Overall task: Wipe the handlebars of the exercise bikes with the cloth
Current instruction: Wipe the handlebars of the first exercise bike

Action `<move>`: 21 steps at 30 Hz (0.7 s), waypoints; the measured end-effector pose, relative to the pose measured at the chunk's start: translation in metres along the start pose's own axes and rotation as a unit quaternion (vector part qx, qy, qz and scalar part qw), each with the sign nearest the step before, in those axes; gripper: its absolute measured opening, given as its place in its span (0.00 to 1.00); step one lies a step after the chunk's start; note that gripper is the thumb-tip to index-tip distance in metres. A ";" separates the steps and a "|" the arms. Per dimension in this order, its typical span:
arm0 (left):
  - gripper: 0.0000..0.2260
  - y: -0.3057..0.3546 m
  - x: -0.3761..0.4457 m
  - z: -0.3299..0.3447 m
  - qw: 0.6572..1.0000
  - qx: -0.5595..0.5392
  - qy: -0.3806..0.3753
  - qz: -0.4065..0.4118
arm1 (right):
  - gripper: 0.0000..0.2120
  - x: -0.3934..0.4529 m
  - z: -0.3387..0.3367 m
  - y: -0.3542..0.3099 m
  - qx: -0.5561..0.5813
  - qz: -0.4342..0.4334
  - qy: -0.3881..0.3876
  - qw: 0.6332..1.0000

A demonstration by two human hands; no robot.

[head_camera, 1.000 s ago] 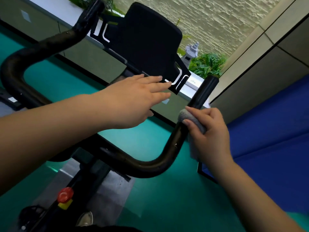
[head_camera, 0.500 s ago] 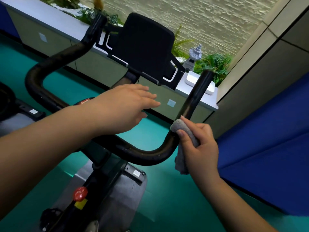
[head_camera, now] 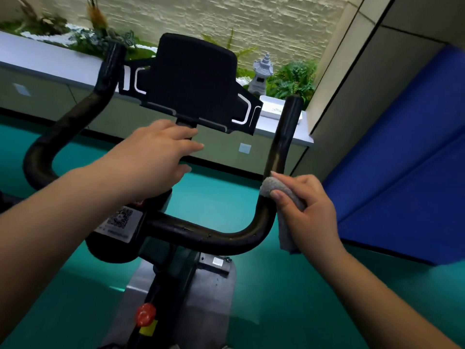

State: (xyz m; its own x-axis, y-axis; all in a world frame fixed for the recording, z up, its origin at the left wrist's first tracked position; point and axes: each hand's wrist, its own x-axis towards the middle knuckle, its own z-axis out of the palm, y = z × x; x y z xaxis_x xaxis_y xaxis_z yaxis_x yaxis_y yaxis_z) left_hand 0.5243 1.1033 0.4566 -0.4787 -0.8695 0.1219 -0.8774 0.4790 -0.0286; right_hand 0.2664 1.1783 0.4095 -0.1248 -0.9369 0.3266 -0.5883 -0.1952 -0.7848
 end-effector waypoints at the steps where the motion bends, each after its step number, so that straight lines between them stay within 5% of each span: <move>1: 0.24 -0.004 -0.001 0.001 1.000 0.007 -0.003 -0.002 | 0.15 0.008 -0.002 -0.001 -0.010 0.007 -0.003 1.000; 11: 0.21 -0.024 -0.012 0.013 1.000 -0.025 -0.018 -0.004 | 0.15 -0.018 0.004 -0.012 -0.007 0.011 0.000 1.000; 21: 0.20 -0.018 -0.021 0.023 0.995 -0.078 0.050 -0.025 | 0.15 -0.046 0.024 -0.021 0.057 0.102 0.103 0.988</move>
State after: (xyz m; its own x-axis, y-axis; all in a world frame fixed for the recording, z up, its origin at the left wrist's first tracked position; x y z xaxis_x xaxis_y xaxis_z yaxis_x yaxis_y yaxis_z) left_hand 0.5489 1.1104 0.4322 -0.4216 -0.8804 0.2169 -0.8807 0.4546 0.1334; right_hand 0.3036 1.2189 0.3983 -0.3987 -0.8836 0.2456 -0.4407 -0.0503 -0.8963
